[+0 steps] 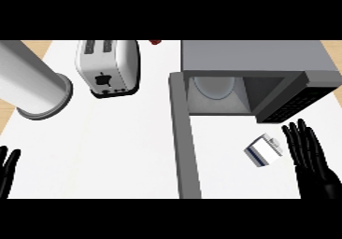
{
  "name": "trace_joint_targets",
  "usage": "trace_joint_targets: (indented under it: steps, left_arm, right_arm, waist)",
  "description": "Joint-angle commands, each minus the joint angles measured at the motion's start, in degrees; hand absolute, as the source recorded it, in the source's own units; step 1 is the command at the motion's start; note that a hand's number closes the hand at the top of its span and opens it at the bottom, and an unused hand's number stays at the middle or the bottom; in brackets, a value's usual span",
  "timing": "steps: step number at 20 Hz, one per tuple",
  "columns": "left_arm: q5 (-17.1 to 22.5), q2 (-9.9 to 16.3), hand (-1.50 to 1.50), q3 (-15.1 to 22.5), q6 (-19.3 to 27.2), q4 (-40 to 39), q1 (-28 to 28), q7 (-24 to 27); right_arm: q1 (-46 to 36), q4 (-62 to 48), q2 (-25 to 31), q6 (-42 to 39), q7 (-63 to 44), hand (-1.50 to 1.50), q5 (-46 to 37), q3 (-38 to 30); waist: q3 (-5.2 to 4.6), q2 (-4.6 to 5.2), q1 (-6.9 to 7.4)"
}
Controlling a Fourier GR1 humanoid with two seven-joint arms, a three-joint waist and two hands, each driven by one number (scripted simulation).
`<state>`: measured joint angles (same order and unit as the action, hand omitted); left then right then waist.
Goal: Pick up the milk, place it into the microwave and close the microwave
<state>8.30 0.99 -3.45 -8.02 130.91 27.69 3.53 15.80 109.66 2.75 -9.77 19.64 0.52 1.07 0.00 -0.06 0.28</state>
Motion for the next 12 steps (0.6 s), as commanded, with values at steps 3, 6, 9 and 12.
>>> trace_joint_targets:
  steps: [3,6,9,12]
  left_arm:
    - [-1.11,-0.96,-1.50,0.69,-2.98,-0.67,4.11,4.00]
    - [0.43,0.23,-1.50,-2.63,-3.19,-2.83,1.40,4.39]
    - [1.93,0.12,-1.50,-2.31,-3.81,0.95,4.06,3.07]
    - [4.40,1.10,-1.50,-4.95,-5.39,-1.03,3.25,4.04]
  right_arm:
    - [-3.65,-11.33,-0.68,1.15,6.04,-1.50,-1.09,-3.04]
    - [-5.65,-15.74,-0.87,3.18,8.03,-1.50,-4.00,-3.35]
    - [-7.03,-20.93,2.27,0.99,12.12,-1.50,-1.54,-8.07]
    - [-7.20,-22.67,3.85,0.87,12.75,-1.50,-1.13,-10.27]
  waist:
    - [0.01,0.02,0.12]
    - [0.01,0.05,0.02]
    - [0.02,0.04,0.11]
    - [0.00,0.03,-0.06]
